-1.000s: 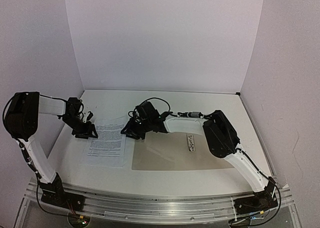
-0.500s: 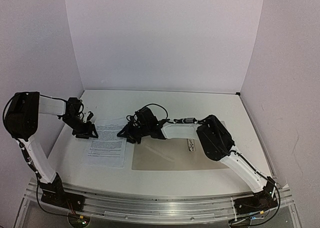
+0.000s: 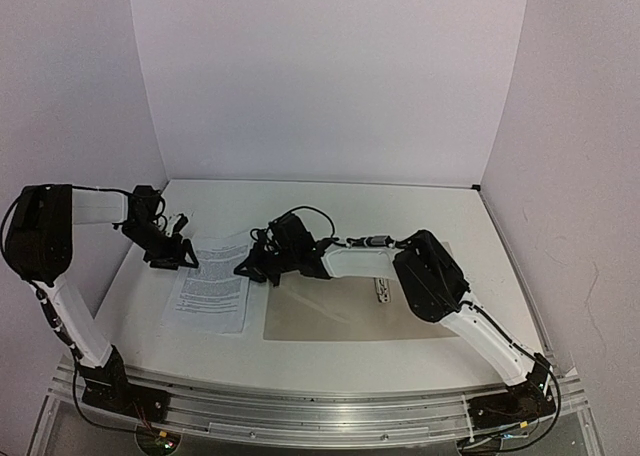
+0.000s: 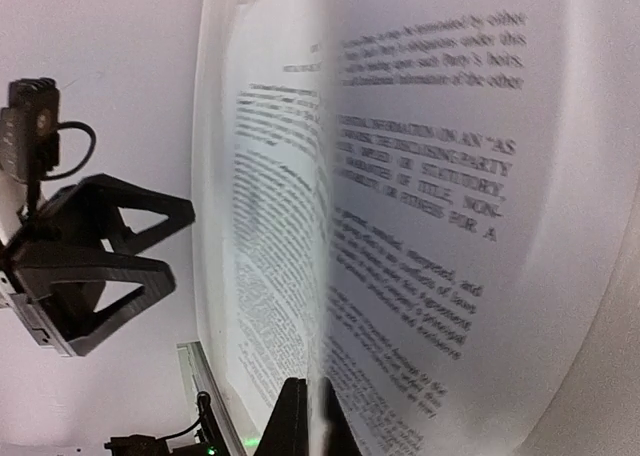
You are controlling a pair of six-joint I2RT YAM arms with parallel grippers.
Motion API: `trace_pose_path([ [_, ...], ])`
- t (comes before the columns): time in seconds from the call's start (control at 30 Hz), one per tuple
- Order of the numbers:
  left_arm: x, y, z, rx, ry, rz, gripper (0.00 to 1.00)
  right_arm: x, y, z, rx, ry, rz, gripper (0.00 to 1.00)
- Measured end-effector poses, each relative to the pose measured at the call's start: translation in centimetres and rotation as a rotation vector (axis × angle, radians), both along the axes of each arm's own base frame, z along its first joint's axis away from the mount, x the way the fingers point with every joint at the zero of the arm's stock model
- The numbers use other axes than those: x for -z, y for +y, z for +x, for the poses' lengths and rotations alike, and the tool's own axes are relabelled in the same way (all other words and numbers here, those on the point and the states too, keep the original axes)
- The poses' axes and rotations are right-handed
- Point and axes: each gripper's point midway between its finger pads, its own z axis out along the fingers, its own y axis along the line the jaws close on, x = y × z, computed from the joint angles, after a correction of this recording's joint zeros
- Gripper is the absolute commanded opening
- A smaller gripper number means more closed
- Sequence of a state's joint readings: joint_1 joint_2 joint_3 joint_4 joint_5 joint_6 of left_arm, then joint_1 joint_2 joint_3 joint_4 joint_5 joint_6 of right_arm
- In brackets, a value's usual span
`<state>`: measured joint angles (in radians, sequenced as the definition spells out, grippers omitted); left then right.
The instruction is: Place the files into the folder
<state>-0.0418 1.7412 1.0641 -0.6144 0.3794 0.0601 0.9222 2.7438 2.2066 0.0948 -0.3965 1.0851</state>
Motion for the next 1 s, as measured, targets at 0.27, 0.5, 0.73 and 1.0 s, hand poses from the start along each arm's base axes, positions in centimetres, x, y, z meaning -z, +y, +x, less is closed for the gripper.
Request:
trace_pose_path([
  [0.27,-16.5,-1.6,6.8,0.148,-0.443,-0.056,0.81,-14.8,-5.1,1.4,0.02,-0.174,0.08,0.0],
  [0.5,-19.4,-4.3,6.5,0.238,-0.512,-0.078,0.89,-25.2,-20.2,3.3,0.137,-0.367,0.099,0.0],
  [0.73,-13.4,-17.5,-2.6,0.71,-0.44,-0.072,0.97,-16.1,-33.4,4.4,0.186,-0.314,-0.194,0.0],
  [1.0,-7.2,-23.3,-8.2,1.062,-0.49,0.033,0.95,-10.8,-38.7,2.5,0.062,-0.301,-0.435,0.0],
])
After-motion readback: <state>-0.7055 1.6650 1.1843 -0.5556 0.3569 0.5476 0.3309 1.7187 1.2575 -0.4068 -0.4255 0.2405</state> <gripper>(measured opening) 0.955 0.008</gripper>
